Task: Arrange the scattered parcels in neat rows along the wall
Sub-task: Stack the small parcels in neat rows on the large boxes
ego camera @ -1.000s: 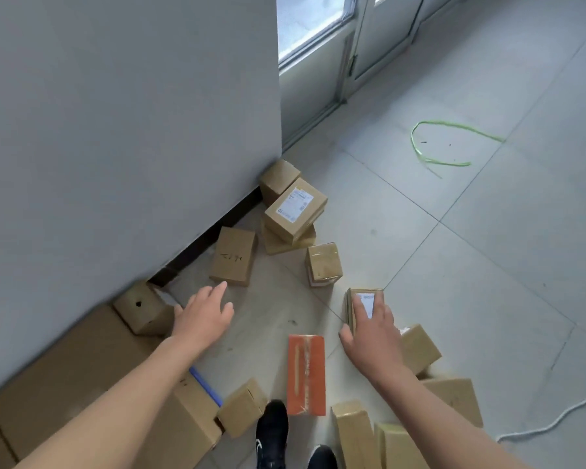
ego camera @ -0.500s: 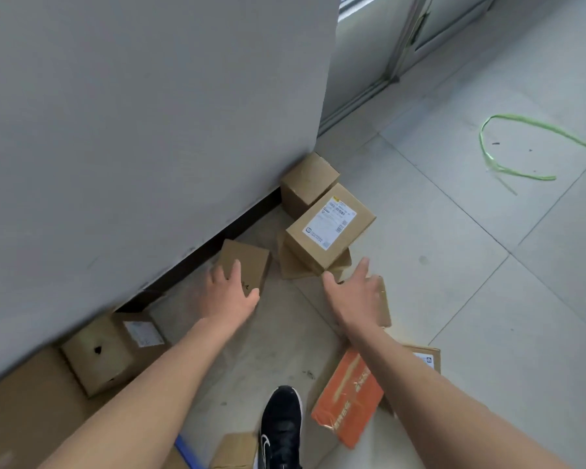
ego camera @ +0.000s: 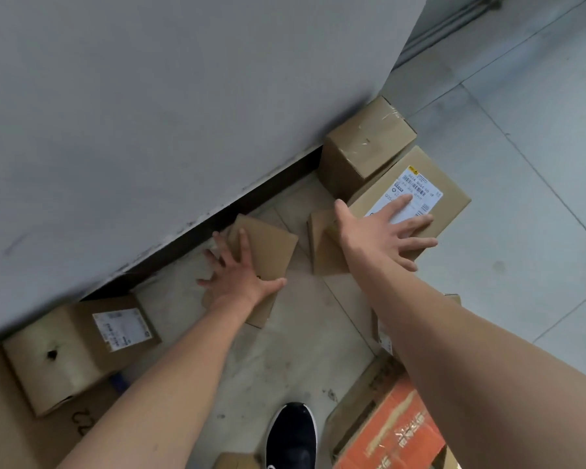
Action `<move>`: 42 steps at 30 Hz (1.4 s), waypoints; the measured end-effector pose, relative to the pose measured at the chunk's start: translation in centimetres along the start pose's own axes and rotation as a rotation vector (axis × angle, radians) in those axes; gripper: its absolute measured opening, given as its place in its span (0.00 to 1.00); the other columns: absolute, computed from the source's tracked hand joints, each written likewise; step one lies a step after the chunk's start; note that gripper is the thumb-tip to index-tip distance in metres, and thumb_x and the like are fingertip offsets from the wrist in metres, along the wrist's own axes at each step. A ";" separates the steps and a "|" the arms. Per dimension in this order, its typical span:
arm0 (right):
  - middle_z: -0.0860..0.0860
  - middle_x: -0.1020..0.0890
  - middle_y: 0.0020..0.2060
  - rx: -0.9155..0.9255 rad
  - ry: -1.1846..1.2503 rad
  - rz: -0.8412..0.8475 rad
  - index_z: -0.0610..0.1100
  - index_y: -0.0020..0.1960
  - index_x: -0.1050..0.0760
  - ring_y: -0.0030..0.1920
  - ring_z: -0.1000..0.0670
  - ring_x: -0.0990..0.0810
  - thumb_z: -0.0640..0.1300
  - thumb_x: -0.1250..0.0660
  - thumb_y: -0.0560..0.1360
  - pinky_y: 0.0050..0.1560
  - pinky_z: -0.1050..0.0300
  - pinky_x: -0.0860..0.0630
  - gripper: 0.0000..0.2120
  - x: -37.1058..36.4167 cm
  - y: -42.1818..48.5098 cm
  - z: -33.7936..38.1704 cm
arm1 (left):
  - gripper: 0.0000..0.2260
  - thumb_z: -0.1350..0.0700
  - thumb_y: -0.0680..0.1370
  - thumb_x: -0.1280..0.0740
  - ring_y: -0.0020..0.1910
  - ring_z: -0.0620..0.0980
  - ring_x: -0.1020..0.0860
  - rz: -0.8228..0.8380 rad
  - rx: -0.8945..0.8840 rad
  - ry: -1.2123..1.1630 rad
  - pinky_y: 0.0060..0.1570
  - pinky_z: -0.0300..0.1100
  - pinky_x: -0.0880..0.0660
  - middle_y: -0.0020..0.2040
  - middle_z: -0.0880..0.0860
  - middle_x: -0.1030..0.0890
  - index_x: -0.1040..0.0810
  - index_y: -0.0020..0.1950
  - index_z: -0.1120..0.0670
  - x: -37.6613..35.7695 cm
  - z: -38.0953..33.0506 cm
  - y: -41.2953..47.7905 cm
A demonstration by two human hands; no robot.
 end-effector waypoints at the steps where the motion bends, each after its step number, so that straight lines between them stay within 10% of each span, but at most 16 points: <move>1: 0.41 0.68 0.77 0.017 0.000 0.011 0.55 0.78 0.67 0.74 0.29 0.67 0.76 0.42 0.69 0.67 0.21 0.52 0.52 0.1 0.0 -0.6 | 0.63 0.23 0.61 0.32 0.77 0.66 0.59 0.002 -0.004 0.006 0.65 0.74 0.41 0.74 0.58 0.75 0.75 0.74 0.44 -0.3 -0.2 -0.2; 7: 0.41 0.62 0.77 0.112 -0.086 0.022 0.60 0.78 0.62 0.69 0.30 0.44 0.76 0.40 0.66 0.63 0.34 0.36 0.51 1.8 -2.0 -6.2 | 0.61 0.26 0.60 0.30 0.68 0.66 0.41 -0.091 0.035 -0.049 0.63 0.66 0.34 0.74 0.63 0.54 0.68 0.77 0.45 -0.5 -1.5 -2.7; 17: 0.44 0.64 0.77 0.553 -0.259 0.005 0.61 0.77 0.63 0.75 0.31 0.54 0.78 0.42 0.64 0.68 0.31 0.44 0.51 8.3 -19.3 -14.4 | 0.58 0.23 0.60 0.36 0.71 0.67 0.42 -0.170 0.083 -0.280 0.64 0.63 0.34 0.76 0.61 0.54 0.71 0.74 0.42 6.9 4.6 -18.4; 27: 0.41 0.55 0.77 0.942 -0.401 -0.017 0.58 0.77 0.51 0.71 0.34 0.47 0.80 0.43 0.60 0.61 0.38 0.34 0.51 10.2 -45.1 -14.4 | 0.59 0.19 0.55 0.42 0.75 0.67 0.45 -0.248 0.384 -0.549 0.66 0.62 0.36 0.79 0.59 0.56 0.66 0.76 0.41 10.5 26.5 -40.0; 42: 0.42 0.59 0.77 1.199 -0.581 0.147 0.59 0.75 0.67 0.73 0.31 0.51 0.81 0.52 0.61 0.68 0.37 0.39 0.52 -12.0 -71.1 -16.2 | 0.55 0.23 0.65 0.38 0.75 0.65 0.47 -0.242 0.665 -0.594 0.63 0.66 0.34 0.79 0.60 0.56 0.66 0.77 0.45 0.9 59.2 -48.0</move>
Point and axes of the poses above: each hand's wrist, its own y-axis towards the middle knuckle, its own x-axis out of the back of the hand, z = x × y, the point moved 1 cm from there along y, towards the middle knuckle
